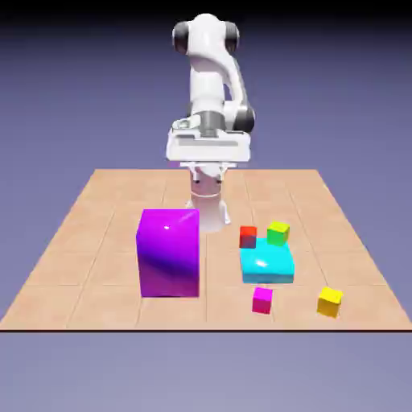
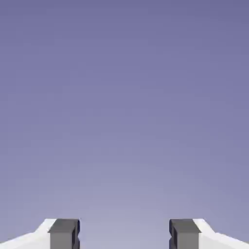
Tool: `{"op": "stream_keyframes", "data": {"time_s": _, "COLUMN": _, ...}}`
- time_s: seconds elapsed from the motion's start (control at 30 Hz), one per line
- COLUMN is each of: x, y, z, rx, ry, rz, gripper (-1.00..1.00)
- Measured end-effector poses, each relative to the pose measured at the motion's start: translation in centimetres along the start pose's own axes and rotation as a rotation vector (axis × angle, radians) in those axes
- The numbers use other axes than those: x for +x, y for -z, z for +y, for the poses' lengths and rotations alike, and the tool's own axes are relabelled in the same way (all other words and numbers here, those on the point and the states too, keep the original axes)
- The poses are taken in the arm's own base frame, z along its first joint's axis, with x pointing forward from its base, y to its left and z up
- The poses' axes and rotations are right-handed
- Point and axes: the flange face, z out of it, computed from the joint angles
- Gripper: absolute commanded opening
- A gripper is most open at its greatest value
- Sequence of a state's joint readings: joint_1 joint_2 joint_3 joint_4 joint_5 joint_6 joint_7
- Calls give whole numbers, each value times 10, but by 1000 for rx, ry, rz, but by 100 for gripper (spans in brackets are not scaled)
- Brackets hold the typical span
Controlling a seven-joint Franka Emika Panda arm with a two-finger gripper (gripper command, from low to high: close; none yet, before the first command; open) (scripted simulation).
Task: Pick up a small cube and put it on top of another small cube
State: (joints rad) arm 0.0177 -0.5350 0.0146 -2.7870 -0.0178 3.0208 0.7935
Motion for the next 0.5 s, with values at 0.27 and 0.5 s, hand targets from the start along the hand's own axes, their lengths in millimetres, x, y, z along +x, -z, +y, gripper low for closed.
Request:
{"op": "stream_keyframes", "data": {"time_s": 0.27, "x": -43, "y": -63, "z": -53, "rx": -120, "ry": -111, "rz": -141, "gripper": 0}}
{"op": "stream_keyframes", "data": {"time_s": 0.5, "x": -99, "y": -117, "z": -92, "rx": -243, "ry": -208, "rz": -231, "gripper": 0}}
